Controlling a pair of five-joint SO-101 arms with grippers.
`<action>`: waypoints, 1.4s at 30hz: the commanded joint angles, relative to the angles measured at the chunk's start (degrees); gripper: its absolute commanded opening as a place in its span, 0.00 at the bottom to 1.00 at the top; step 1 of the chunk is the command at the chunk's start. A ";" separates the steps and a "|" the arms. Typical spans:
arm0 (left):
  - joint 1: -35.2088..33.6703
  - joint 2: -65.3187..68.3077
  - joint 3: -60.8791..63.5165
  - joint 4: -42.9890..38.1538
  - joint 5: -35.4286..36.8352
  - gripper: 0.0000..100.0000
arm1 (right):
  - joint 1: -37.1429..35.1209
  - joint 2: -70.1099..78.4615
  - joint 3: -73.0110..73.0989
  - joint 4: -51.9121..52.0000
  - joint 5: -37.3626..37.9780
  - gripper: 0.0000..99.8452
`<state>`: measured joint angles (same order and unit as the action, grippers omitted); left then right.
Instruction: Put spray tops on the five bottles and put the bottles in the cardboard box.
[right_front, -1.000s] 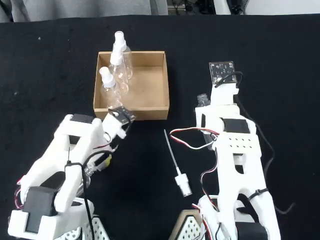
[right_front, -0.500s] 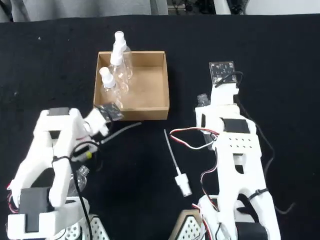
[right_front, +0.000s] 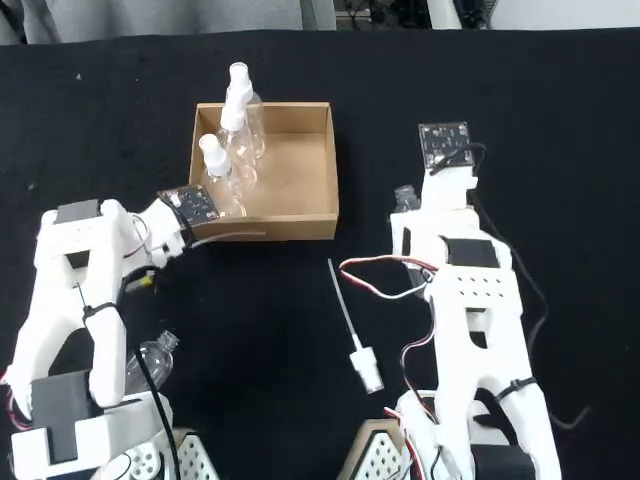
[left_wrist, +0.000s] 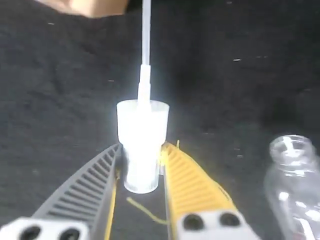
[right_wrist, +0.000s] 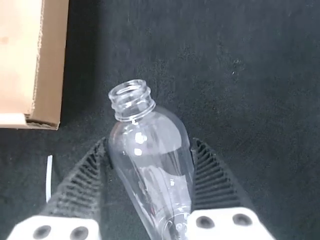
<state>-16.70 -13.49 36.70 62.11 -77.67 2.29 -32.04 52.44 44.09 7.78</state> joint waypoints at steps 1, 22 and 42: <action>-0.75 -0.18 0.66 -5.27 -3.25 0.03 | 1.32 -2.68 -0.13 -2.46 -0.26 0.06; -7.96 -0.97 -4.09 -5.10 4.48 0.20 | 1.32 -2.68 -0.04 -2.64 -0.18 0.06; -11.74 -0.97 -13.05 9.41 25.14 0.20 | 1.32 -2.77 -0.04 -2.64 0.00 0.06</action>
<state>-26.90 -13.41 26.51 71.08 -57.98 2.29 -32.04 52.97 42.77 7.78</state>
